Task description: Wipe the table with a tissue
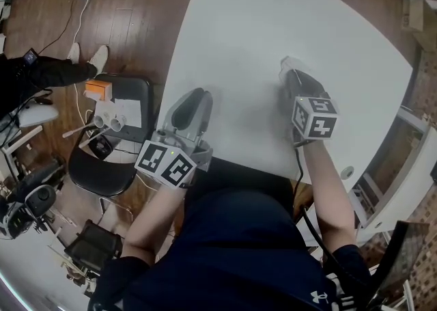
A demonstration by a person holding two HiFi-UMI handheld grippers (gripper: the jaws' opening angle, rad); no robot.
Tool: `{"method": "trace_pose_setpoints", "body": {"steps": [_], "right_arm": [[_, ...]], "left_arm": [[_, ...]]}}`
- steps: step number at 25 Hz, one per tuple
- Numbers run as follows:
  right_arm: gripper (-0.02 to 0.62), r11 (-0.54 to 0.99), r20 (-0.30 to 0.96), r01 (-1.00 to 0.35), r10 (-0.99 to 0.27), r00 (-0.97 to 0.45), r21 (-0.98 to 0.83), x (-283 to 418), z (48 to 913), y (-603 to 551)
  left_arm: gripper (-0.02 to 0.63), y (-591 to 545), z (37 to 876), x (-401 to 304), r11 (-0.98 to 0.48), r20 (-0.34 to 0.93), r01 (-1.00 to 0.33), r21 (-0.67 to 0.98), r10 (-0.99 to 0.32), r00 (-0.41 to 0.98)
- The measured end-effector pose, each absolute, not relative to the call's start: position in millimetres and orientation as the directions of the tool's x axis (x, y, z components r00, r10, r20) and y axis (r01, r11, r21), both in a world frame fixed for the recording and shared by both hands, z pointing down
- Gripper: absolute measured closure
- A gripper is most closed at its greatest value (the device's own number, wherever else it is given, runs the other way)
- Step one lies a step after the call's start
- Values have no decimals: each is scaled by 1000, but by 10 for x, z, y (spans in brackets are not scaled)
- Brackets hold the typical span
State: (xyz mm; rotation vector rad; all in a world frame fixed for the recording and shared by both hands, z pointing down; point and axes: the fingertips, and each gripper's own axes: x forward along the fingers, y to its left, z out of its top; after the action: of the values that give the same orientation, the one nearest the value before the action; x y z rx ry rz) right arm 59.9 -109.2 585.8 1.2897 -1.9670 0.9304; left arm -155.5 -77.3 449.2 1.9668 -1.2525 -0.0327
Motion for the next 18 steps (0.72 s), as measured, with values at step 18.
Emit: {"method": "trace_pose_setpoints", "body": {"steps": [18], "right_arm": [[581,252,653,-901,-624,-429,-352,496,5174,-960]], "left_arm": [[529,-676,4036,-1396,-283,296,-745,604,-788,539]]}}
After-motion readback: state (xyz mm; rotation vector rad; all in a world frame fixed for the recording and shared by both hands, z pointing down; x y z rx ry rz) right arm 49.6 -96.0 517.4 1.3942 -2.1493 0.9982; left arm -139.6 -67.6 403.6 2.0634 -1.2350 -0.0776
